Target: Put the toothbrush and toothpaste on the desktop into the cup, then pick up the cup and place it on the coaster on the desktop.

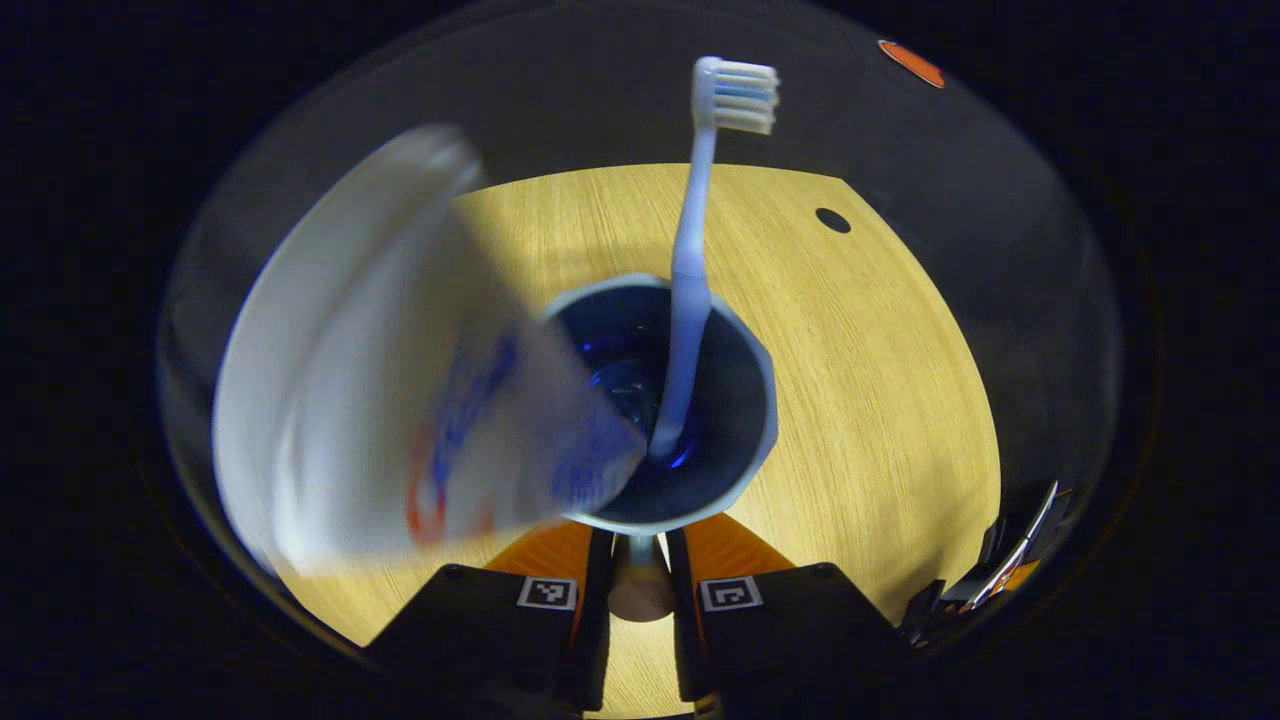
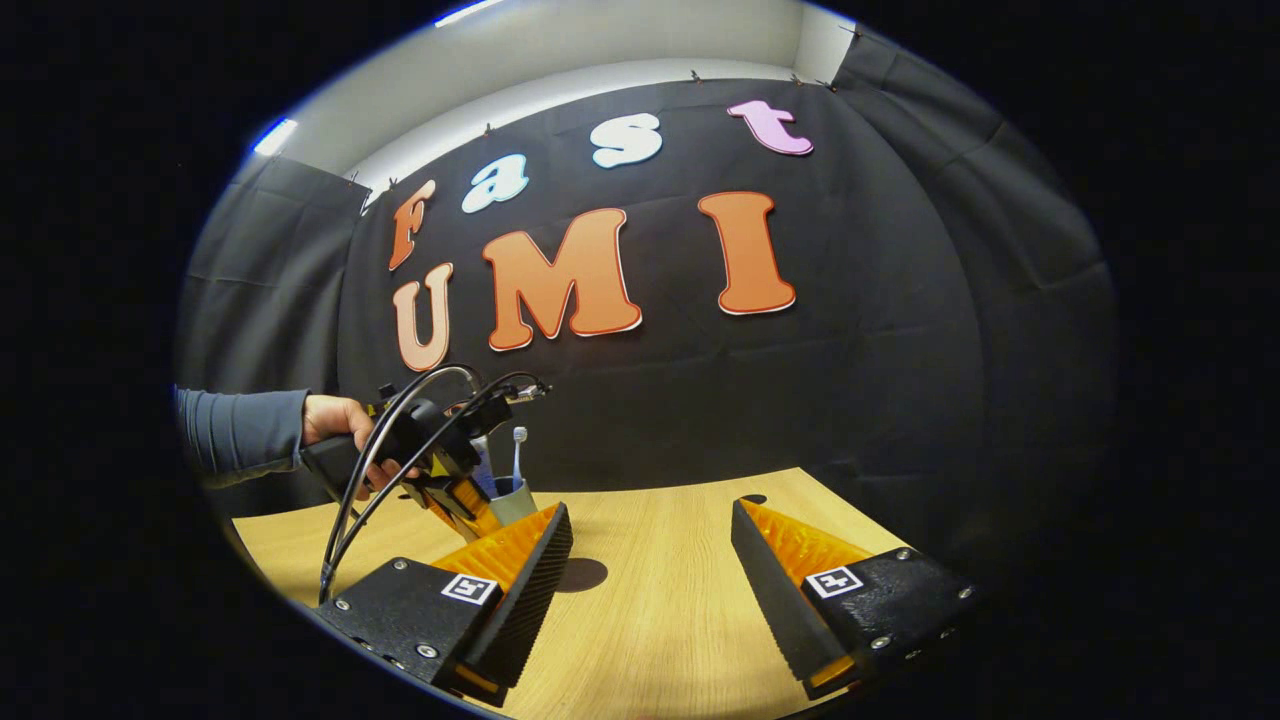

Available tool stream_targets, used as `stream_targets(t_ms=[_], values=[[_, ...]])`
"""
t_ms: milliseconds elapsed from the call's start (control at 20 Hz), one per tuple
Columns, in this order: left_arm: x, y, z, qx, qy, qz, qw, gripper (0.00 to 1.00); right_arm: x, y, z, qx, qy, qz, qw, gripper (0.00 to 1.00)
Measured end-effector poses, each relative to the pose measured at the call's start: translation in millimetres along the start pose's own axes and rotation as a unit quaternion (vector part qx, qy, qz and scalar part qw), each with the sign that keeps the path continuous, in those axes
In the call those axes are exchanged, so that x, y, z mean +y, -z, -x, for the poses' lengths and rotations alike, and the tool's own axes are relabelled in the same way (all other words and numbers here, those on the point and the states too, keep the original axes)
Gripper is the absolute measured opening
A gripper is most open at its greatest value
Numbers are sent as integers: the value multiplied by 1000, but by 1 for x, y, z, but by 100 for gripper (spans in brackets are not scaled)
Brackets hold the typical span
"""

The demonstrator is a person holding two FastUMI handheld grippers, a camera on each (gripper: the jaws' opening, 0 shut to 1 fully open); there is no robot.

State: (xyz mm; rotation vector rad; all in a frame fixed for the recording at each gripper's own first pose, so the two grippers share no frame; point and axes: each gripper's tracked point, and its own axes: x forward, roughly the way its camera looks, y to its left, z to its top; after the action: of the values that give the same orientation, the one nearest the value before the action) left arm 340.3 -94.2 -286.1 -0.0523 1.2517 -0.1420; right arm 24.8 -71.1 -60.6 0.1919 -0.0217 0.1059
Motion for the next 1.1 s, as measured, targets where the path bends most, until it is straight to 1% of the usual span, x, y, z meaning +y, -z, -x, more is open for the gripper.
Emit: stream_targets(t_ms=[50, 100, 200, 350, 450, 600, 650, 700, 750, 800, 850, 950, 1000, 1050, 1100], values=[[18, -14, -50, 0, 2, -5, 1000, 31, -3, -2, 3, -2, 0, 1, 1000, 96], [33, -34, -57, 1, 4, -8, 1000, 30, -7, -3, 6, -4, 4, 4, 1000, 96], [15, -41, -61, 6, 6, -14, 1000, 29, -16, -4, 10, -8, 14, 9, 1000, 96], [-18, -40, -101, 16, 8, -21, 1000, 29, -26, -4, 18, -8, 23, 14, 1000, 96], [-36, -43, -120, 20, 3, -26, 999, 30, -33, -4, 21, -8, 28, 17, 999, 96], [-44, -43, -116, 30, -1, -28, 999, 30, -42, -3, 23, -8, 36, 17, 999, 96], [-39, -42, -117, 34, 0, -28, 999, 30, -45, -2, 24, -7, 38, 16, 999, 97], [-19, -40, -110, 37, -1, -26, 999, 30, -47, -1, 24, -5, 40, 15, 999, 97], [-17, -39, -115, 42, -3, -27, 999, 30, -48, 1, 23, -3, 41, 14, 999, 97], [-27, -43, -125, 39, -3, -33, 999, 30, -50, 2, 22, 0, 43, 13, 999, 97], [-27, -43, -124, 42, -2, -34, 999, 30, -50, 3, 22, 1, 43, 11, 999, 97], [-42, -44, -128, 46, 0, -38, 998, 30, -49, 6, 21, 5, 43, 9, 999, 97], [-45, -41, -130, 45, 3, -39, 998, 33, -47, 7, 20, 7, 42, 8, 999, 97], [-48, -39, -130, 46, 11, -40, 998, 33, -45, 9, 19, 10, 41, 9, 999, 97], [-39, -35, -120, 47, 13, -45, 998, 46, -43, 10, 18, 13, 41, 9, 999, 97]])
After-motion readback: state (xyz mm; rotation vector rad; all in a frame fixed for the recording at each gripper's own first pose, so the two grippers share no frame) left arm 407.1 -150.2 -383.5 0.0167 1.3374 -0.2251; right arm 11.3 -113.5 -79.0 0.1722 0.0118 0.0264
